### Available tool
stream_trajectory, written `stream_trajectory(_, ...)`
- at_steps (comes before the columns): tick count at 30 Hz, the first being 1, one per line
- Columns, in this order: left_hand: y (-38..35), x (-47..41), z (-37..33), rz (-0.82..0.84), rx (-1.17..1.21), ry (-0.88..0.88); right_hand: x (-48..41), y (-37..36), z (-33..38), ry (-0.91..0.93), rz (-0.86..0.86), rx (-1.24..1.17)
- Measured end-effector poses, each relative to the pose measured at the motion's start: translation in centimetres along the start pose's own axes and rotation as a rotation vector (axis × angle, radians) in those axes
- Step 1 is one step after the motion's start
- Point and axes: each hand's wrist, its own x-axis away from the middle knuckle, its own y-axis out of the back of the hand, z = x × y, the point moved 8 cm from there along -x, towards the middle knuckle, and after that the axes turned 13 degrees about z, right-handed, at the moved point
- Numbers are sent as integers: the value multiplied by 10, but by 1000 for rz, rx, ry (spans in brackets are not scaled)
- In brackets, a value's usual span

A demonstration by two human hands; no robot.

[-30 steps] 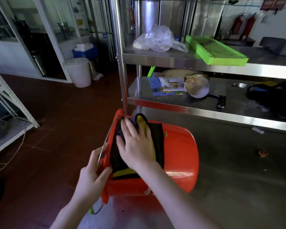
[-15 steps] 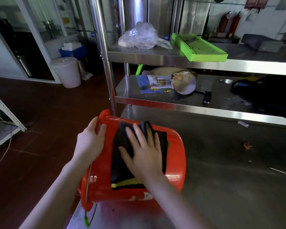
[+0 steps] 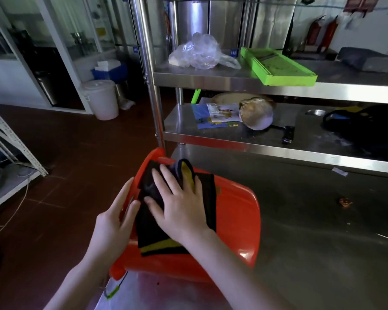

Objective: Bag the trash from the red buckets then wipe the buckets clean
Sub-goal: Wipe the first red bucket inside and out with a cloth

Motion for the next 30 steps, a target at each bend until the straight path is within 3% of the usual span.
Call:
stream_trajectory(3,5,14,14,-2,29,31,7,1,-33,-14,10,-12)
stream_trajectory(5,4,25,18,-12,43,35,8,2,-87,-209,65,-50)
stream_trajectory(8,-2,35,12,-35,44,11,12,-8,-161,-518,308,-239)
stream_trajectory(10,-4,33,8,-59,20,6,4,-10,-163,-561,365,-257)
stream_trajectory(12,-3,25,5,-55,-7,21,-14,-9,-124,-452,308,-218)
stream_trajectory(16,12,13,10,-35,-105,60,-14,4,-16,-75,28,-16)
stream_trajectory(21,25,-45,16,-72,-233,235,32,-32,44,136,-80,54)
stream_trajectory(23,25,-58,11,-129,-285,238,43,-43,48,176,-112,82)
stream_trajectory(30,-23,-39,10,-143,-69,95,57,-48,-32,148,-132,144)
